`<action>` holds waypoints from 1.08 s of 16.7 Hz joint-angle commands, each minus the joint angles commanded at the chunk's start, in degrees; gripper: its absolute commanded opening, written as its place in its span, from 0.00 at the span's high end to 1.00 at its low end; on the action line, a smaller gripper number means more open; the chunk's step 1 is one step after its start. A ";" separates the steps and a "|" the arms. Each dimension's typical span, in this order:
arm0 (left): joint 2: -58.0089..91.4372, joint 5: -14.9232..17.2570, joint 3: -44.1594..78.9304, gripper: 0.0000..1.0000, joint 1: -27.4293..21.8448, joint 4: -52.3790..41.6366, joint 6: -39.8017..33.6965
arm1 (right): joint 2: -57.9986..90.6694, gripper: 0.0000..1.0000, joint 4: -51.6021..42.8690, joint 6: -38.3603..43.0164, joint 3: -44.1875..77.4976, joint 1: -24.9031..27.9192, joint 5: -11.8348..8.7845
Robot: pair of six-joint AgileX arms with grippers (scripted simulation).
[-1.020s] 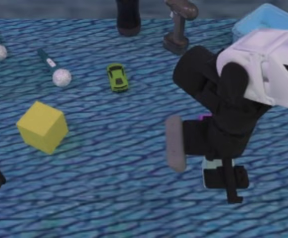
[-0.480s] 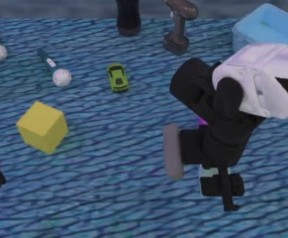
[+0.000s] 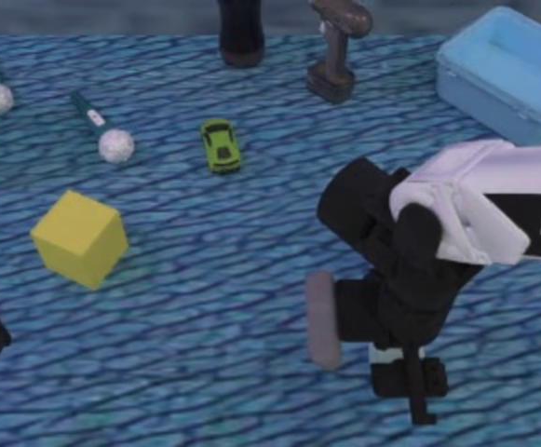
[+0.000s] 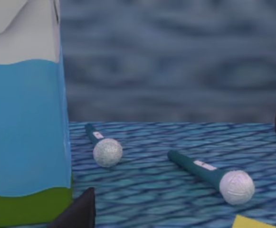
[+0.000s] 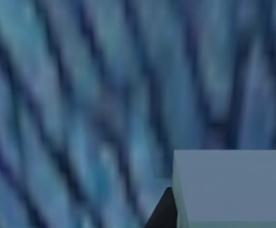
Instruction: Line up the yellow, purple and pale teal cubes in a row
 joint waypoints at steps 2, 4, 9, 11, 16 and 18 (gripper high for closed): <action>0.00 0.00 0.00 0.00 0.00 0.00 0.00 | 0.00 0.92 0.00 0.00 0.00 0.00 0.00; 0.00 0.00 0.00 0.00 0.00 0.00 0.00 | 0.00 0.77 0.00 0.00 0.00 0.00 0.00; 0.00 0.00 0.00 0.00 0.00 0.00 0.00 | 0.00 0.40 0.00 0.00 0.00 0.00 0.00; 0.00 0.00 0.00 0.00 0.00 0.00 0.00 | 0.00 0.25 0.00 0.00 0.00 0.00 0.00; 0.00 0.00 0.00 0.00 0.00 0.00 0.00 | 0.00 0.00 0.00 0.00 0.00 0.00 0.00; 0.00 0.00 0.00 0.00 0.00 0.00 0.00 | 0.00 0.00 0.00 0.00 0.00 0.00 0.00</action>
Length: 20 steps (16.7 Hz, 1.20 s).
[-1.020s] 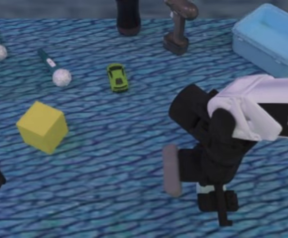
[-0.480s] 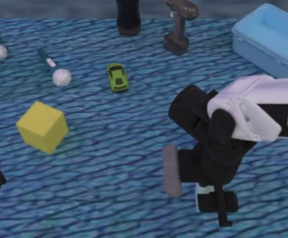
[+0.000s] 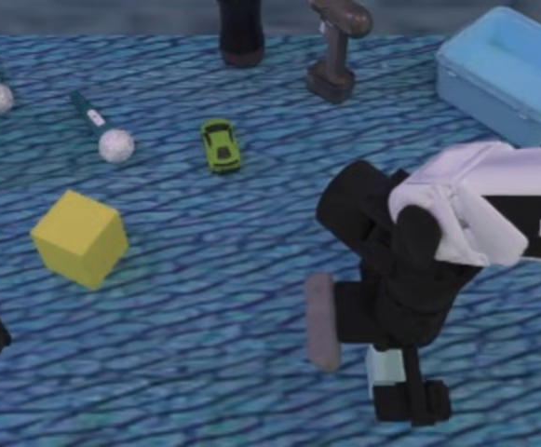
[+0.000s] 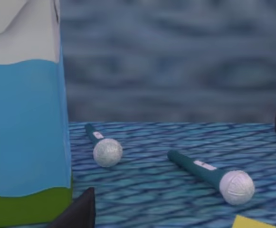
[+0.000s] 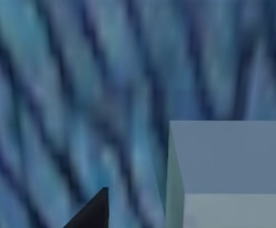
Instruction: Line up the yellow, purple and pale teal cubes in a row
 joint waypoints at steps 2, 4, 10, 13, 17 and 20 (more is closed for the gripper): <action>0.00 0.00 0.00 0.00 0.00 0.00 0.00 | 0.00 0.00 0.00 0.00 0.00 0.00 0.00; 0.00 0.00 0.00 0.00 0.00 0.00 0.00 | 0.00 0.00 0.00 0.00 0.00 0.00 0.00; 0.00 0.00 0.00 0.00 0.00 0.00 0.00 | -2.15 0.00 -6.73 -0.35 4.58 0.25 -0.01; 0.00 0.00 0.00 0.00 0.00 0.00 0.00 | -4.41 0.00 -13.54 -0.37 8.61 0.27 -0.04; 0.00 0.00 0.00 0.00 0.00 0.00 0.00 | -5.49 0.00 -15.45 -0.34 10.00 0.24 -0.02; 0.00 0.00 0.00 0.00 0.00 0.00 0.00 | -5.22 0.00 -15.32 -0.23 9.92 0.12 -0.02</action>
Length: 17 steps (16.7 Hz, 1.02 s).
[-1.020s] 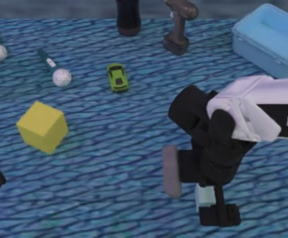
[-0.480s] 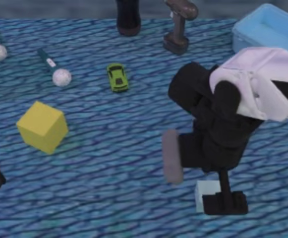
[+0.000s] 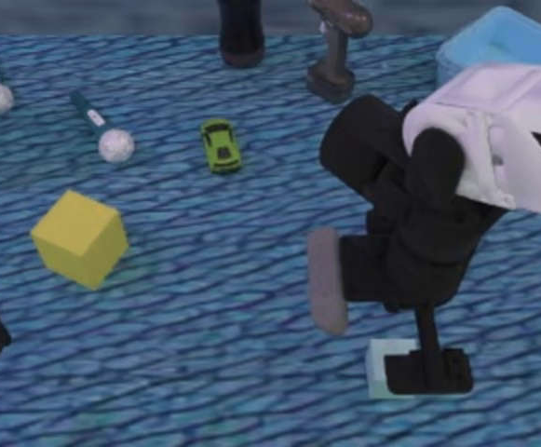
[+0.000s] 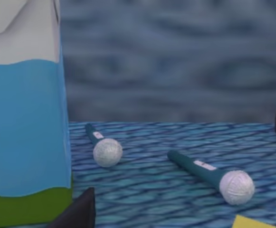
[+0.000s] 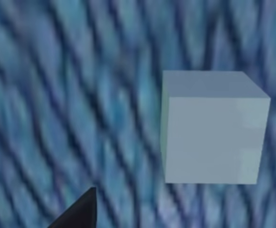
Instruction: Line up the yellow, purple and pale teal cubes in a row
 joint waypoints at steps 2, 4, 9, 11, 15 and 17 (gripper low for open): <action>0.00 0.00 0.00 0.00 0.00 0.00 0.00 | 0.89 0.00 -0.31 1.89 1.19 -0.29 0.05; 0.00 0.00 0.00 0.00 0.00 0.00 0.00 | 2.76 0.00 -0.97 6.16 3.67 -1.13 0.14; 0.00 0.00 0.00 0.00 0.00 0.00 0.00 | 9.92 0.00 -3.62 23.79 12.49 -5.25 0.27; 0.00 0.00 0.00 0.00 0.00 0.00 0.00 | 13.18 0.00 -4.85 33.16 16.29 -7.33 0.27; 0.00 0.00 0.00 0.00 0.00 0.00 0.00 | 18.92 0.00 -6.81 51.36 23.52 -11.48 0.40; 0.00 0.00 0.00 0.00 0.00 0.00 0.00 | 20.83 0.00 -7.27 58.06 26.52 -13.28 0.55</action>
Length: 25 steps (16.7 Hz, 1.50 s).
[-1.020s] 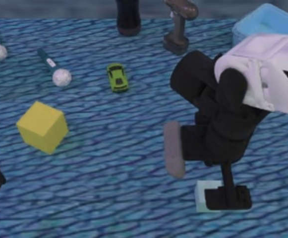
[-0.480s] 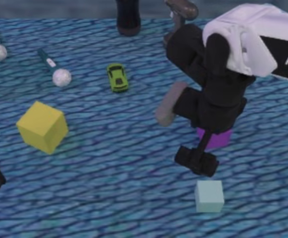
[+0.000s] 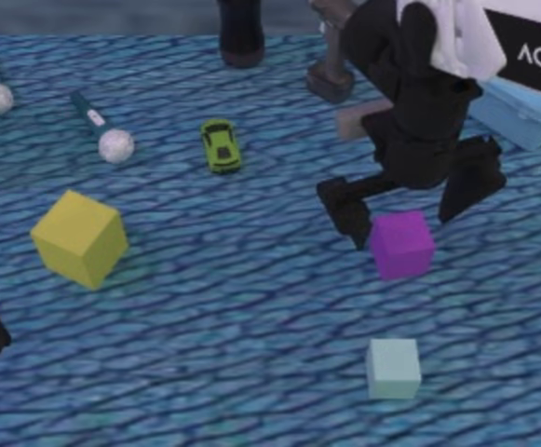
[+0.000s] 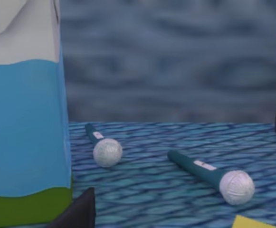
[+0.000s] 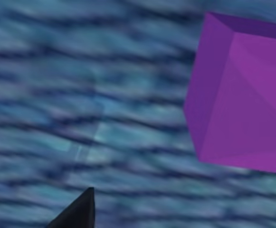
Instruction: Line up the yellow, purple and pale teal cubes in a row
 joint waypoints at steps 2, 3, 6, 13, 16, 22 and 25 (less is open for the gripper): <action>0.00 0.00 0.00 0.00 0.00 0.00 0.00 | 1.21 0.00 -0.17 4.43 2.25 -1.36 0.15; 0.00 0.00 0.00 0.00 0.00 0.00 0.00 | 1.54 0.00 -0.19 5.68 2.95 -1.79 0.20; 0.00 0.00 0.00 0.00 0.00 0.00 0.00 | 1.74 0.00 -0.19 6.46 3.41 -2.06 0.24; 0.00 0.00 0.00 0.00 0.00 0.00 0.00 | 3.50 0.00 6.42 6.58 -1.47 -2.00 0.25; 0.00 0.00 0.00 0.00 0.00 0.00 0.00 | 5.77 0.00 14.04 6.60 -6.29 -1.99 0.27; 0.00 0.00 0.00 0.00 0.00 0.00 0.00 | 7.10 0.00 17.42 6.63 -8.85 -1.96 0.29; 0.00 0.00 0.00 0.00 0.00 0.00 0.00 | 7.10 0.23 17.42 6.63 -8.85 -1.96 0.29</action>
